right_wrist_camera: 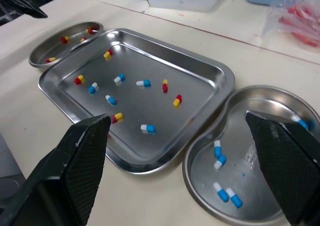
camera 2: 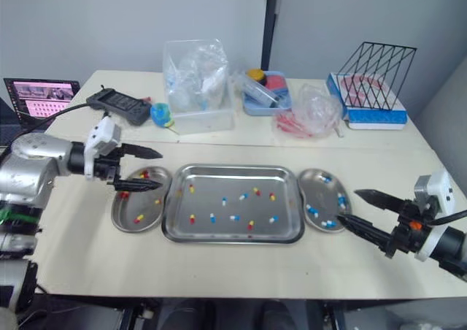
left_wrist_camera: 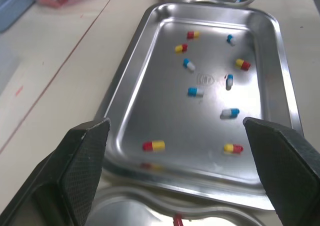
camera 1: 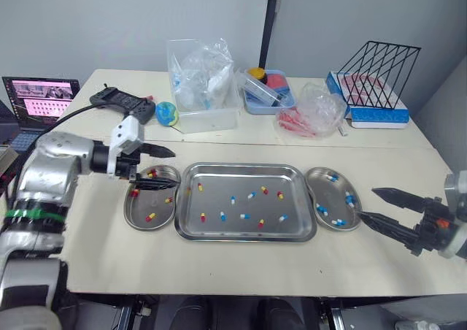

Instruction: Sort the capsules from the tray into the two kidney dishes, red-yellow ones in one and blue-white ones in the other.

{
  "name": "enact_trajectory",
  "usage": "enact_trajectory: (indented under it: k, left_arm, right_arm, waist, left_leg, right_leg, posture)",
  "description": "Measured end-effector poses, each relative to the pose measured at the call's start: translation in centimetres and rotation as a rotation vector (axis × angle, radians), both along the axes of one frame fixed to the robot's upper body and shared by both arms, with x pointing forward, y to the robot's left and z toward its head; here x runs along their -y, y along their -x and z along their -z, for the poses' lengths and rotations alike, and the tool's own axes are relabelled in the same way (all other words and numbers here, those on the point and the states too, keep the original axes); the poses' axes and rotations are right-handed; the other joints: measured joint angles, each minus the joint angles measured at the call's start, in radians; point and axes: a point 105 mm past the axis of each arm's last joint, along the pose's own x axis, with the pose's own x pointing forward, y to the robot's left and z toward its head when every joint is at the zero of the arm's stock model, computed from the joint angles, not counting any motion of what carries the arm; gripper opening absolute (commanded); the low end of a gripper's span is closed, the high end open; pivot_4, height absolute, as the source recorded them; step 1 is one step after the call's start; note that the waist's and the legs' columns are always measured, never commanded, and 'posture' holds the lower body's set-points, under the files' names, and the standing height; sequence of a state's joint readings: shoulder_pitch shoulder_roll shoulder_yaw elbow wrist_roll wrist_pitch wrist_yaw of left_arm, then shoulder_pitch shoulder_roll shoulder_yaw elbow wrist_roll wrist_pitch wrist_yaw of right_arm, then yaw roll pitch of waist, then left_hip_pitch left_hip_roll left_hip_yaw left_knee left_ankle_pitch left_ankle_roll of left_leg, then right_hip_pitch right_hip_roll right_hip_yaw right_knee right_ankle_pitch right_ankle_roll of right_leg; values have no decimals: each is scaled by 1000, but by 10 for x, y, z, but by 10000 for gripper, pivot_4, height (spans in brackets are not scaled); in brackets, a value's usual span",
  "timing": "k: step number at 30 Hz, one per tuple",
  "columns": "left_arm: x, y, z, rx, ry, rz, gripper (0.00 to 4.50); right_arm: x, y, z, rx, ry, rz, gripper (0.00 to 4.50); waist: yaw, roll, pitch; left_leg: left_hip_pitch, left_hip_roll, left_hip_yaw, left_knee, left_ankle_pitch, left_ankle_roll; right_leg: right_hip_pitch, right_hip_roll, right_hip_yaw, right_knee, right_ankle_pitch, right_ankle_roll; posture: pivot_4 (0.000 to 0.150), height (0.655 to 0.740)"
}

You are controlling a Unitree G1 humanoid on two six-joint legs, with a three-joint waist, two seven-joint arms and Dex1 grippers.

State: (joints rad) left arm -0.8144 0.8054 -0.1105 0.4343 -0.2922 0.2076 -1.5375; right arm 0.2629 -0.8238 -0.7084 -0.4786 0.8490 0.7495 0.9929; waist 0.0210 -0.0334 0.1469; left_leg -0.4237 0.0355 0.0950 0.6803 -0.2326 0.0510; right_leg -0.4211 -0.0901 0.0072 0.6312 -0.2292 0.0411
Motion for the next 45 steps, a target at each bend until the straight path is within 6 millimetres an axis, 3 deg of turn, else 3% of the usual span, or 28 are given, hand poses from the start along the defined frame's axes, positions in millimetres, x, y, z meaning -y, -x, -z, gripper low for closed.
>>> enact_trajectory:
  k: [5,9,15,19,26,45]
  left_arm:
    - [22,-2,16,12,-147,168,45000]
    - [41,-3,31,-1,-171,267,45000]
    - [57,-4,56,11,-300,390,45000]
    - [53,-3,80,-15,-369,420,45000]
    - [52,-2,85,-25,-395,442,23047]
    - [52,6,91,-17,-436,509,23047]
  right_arm:
    - [0,8,3,2,-29,48,44721]
    - [5,10,3,1,-21,88,44721]
    - [6,13,8,-9,-19,111,44721]
    - [7,13,8,-6,-19,119,44721]
    - [10,11,6,19,4,140,45000]
    - [11,9,9,15,27,149,45000]
  waist:
    - [-1,0,0]
    - [-6,-1,0]
    - [-5,-1,0]
    - [-9,-1,1]
    - [-8,-1,1]
    - [-7,-1,1]
  left_leg:
    - [0,-1,-1,0,0,1]
    - [-1,-1,-1,1,0,1]
    - [-1,-1,-2,1,-1,1]
    - [-2,-1,-3,1,-1,1]
    - [-2,-1,-3,1,-1,2]
    - [-2,-1,-4,2,-1,2]
  right_leg:
    - [0,0,1,0,0,1]
    - [0,0,1,0,0,1]
    - [0,-1,2,-1,0,2]
    - [-1,0,2,-1,0,2]
    - [-1,-1,1,-1,0,2]
    - [0,-1,1,-1,0,2]
  posture:
    - [1500,7400]
    - [1500,7400]
    - [1500,7400]
    - [1500,7400]
    - [1500,7400]
    - [1500,7400]
